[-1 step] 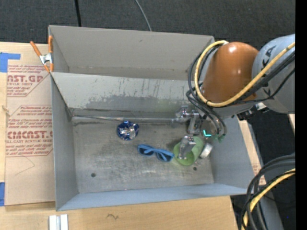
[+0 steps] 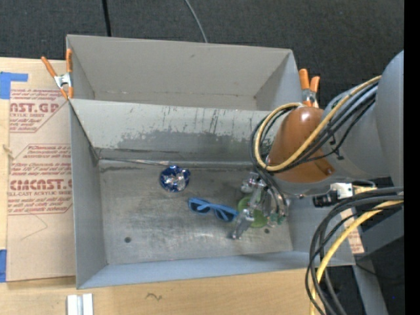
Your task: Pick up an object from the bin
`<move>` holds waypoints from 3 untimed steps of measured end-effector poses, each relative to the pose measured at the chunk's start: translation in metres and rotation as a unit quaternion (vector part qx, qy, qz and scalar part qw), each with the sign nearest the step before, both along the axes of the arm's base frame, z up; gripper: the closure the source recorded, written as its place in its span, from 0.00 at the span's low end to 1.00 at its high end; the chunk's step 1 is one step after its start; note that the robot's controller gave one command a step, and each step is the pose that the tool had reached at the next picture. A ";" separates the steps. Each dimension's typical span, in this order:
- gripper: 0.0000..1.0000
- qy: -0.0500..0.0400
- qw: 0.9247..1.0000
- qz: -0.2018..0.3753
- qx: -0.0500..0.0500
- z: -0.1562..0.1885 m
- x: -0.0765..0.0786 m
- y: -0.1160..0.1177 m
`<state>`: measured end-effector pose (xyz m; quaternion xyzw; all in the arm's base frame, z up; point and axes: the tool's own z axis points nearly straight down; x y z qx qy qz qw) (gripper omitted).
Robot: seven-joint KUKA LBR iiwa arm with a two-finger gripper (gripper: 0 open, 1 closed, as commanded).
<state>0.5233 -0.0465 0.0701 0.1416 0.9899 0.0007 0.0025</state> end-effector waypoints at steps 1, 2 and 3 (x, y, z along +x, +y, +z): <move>1.00 0.005 1.000 0.002 0.001 0.002 -0.001 0.001; 0.00 -0.001 1.000 0.001 -0.001 0.002 0.000 0.000; 0.00 0.001 0.994 0.113 -0.001 0.019 0.000 -0.011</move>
Offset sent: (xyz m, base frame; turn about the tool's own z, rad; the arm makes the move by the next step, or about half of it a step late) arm 0.0000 0.0000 0.0000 0.0000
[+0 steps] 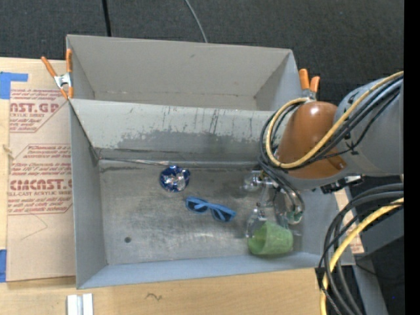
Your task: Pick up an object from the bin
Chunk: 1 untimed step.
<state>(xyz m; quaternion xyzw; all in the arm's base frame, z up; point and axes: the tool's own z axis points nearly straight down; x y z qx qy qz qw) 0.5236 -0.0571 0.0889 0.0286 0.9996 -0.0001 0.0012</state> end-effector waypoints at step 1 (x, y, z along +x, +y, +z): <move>0.00 -0.001 0.998 -0.062 0.001 -0.017 0.005 0.087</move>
Offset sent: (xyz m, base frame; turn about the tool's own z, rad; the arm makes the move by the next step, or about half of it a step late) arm 0.0035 0.0842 -0.0189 0.1280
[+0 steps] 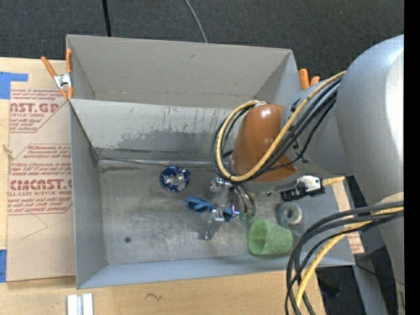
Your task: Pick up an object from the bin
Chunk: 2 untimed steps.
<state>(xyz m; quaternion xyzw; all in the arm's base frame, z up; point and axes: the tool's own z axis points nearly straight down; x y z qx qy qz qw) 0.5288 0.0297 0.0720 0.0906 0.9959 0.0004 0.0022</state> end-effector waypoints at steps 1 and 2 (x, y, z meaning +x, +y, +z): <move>1.00 0.004 1.000 -0.001 0.000 0.001 -0.001 -0.002; 1.00 -0.003 0.999 0.040 -0.001 0.123 0.006 -0.024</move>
Offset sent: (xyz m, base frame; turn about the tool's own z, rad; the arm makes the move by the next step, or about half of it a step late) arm 0.0000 0.0000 0.0000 0.0000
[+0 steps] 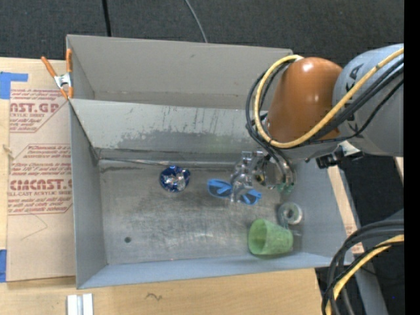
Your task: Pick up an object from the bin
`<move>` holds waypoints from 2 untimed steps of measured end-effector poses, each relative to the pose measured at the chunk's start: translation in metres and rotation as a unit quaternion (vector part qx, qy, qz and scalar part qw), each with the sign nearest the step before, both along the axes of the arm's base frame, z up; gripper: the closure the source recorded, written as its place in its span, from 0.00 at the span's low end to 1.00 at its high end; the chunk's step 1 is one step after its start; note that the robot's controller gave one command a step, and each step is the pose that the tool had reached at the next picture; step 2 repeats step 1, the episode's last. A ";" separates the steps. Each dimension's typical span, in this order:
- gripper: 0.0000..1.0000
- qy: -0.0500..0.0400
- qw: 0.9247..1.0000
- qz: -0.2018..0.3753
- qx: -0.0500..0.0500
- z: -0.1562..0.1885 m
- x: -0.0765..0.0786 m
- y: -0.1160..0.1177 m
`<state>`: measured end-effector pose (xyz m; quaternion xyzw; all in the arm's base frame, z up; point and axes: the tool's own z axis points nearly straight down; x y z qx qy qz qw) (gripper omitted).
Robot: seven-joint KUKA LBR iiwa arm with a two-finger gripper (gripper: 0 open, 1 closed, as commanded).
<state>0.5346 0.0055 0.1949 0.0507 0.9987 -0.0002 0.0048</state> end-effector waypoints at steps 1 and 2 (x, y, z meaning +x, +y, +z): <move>1.00 0.002 0.973 0.229 0.000 0.046 0.009 0.043; 1.00 0.002 0.973 0.229 0.000 0.046 0.009 0.043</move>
Offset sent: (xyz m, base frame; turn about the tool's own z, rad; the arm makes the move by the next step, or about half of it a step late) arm 0.0077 0.0411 0.0449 -0.4585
